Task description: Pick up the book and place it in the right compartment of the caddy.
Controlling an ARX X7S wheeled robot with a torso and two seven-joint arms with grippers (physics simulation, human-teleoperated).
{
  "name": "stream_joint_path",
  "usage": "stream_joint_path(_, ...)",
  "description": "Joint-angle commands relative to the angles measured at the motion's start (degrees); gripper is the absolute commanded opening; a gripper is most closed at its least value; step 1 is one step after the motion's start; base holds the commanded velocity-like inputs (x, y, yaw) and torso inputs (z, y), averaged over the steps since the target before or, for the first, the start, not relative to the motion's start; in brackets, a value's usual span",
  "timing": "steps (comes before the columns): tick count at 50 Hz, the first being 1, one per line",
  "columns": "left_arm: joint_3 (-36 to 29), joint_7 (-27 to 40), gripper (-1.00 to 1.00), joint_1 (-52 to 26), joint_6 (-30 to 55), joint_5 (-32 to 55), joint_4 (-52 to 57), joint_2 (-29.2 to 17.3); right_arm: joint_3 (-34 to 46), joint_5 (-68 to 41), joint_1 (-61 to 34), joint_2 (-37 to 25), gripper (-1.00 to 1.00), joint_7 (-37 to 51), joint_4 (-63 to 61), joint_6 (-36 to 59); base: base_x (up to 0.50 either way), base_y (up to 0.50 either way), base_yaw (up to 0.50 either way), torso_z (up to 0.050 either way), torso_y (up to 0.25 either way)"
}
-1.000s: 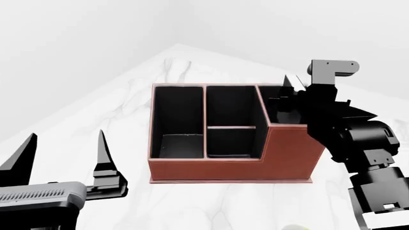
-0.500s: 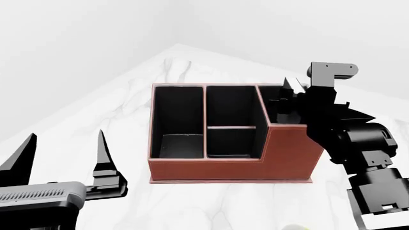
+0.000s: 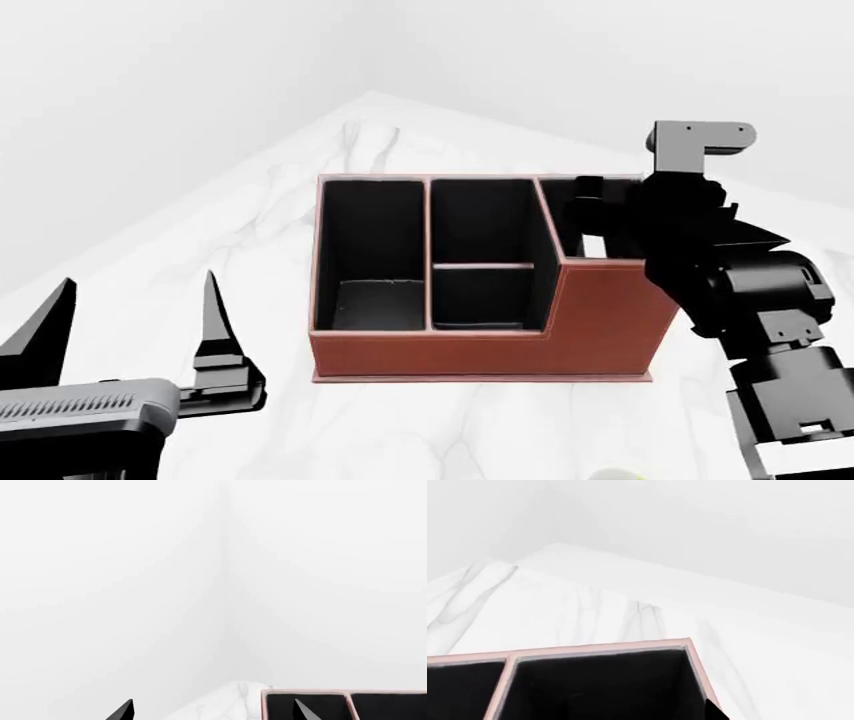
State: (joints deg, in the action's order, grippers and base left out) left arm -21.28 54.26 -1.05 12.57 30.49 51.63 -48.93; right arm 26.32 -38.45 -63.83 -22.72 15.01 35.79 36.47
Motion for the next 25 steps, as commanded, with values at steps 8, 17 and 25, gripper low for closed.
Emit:
stream_joint_path(8, -0.1, 0.1, 1.00, -0.1, 0.0, 0.1, 0.0, 0.0, -1.2, 0.5, 1.3, -1.4, 1.00, 2.3, -5.5, -2.4, 0.00, 0.00, 0.00, 0.000, 0.000)
stream_joint_path(17, -0.2, 0.0, 1.00, -0.1, -0.1, 0.0, 0.0, 0.0, -4.7, 0.3, 3.3, -5.7, 1.00, 6.2, -22.4, -7.6, 0.00, 0.00, 0.00, 0.000, 0.000)
stream_joint_path(25, -0.2, 0.0, 1.00, -0.1, -0.1, 0.0, 0.1, -0.1, -4.8, 0.0, 1.7, -8.0, 1.00, 6.9, -28.8, -6.0, 0.00, 0.00, 0.00, 0.000, 0.000)
